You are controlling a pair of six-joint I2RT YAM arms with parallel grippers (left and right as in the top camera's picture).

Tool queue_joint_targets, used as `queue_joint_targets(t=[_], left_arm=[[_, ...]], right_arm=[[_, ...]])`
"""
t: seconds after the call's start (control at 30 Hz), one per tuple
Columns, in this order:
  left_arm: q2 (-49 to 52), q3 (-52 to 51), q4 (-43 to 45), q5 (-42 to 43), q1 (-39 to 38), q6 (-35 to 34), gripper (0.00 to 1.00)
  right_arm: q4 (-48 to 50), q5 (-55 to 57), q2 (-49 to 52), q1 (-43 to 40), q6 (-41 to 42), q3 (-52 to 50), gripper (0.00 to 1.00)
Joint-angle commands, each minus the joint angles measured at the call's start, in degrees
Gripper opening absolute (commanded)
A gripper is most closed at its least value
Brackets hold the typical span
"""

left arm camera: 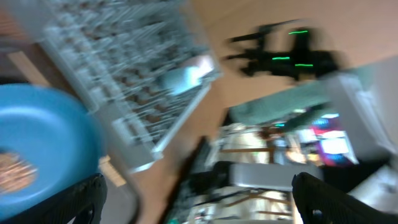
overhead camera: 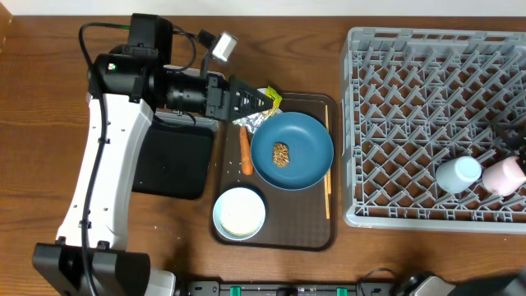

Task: Sort waste into correct bins and load items into the dishwasher rack
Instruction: 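Move the left gripper to the blue plate rim and grasp it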

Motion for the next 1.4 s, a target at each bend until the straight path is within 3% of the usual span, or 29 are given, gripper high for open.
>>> queue_joint_targets(t=[0.0, 0.13, 0.23, 0.5, 0.6, 0.9, 1.1, 1.37], left_arm=[[-2.7, 0.0, -0.2, -22.9, -2.7, -0.3, 0.96], [-2.6, -0.2, -0.3, -45.9, -7.7, -3.4, 0.96], [-1.3, -1.6, -0.1, -54.0, -10.6, -5.7, 0.96], [4.8, -4.9, 2.2, -54.5, -14.3, -7.2, 0.91], [7.2, -4.9, 2.0, -54.5, -15.2, -7.4, 0.82], [10.2, -7.1, -3.8, -61.5, -19.1, -10.0, 0.81], [9.9, -11.7, -8.1, -61.5, -19.1, -12.4, 0.73], [9.9, -13.3, 0.6, -61.3, -19.2, -12.6, 0.73]], right_arm=[[0.0, -7.6, -7.9, 4.6, -4.2, 0.2, 0.80], [0.6, -6.9, -13.6, 10.5, -4.1, 0.2, 0.81], [1.4, -3.2, -15.7, 13.9, -0.1, 0.2, 0.80], [2.0, -0.9, -15.4, 17.2, 3.6, 0.2, 0.80], [1.8, -0.9, -15.1, 17.3, 3.6, 0.2, 0.80], [1.7, -0.9, -14.9, 17.3, 3.6, 0.2, 0.81], [2.0, -0.4, -14.9, 17.3, 3.6, 0.2, 0.81], [3.4, -0.4, -14.9, 17.3, 3.8, 0.2, 0.81]])
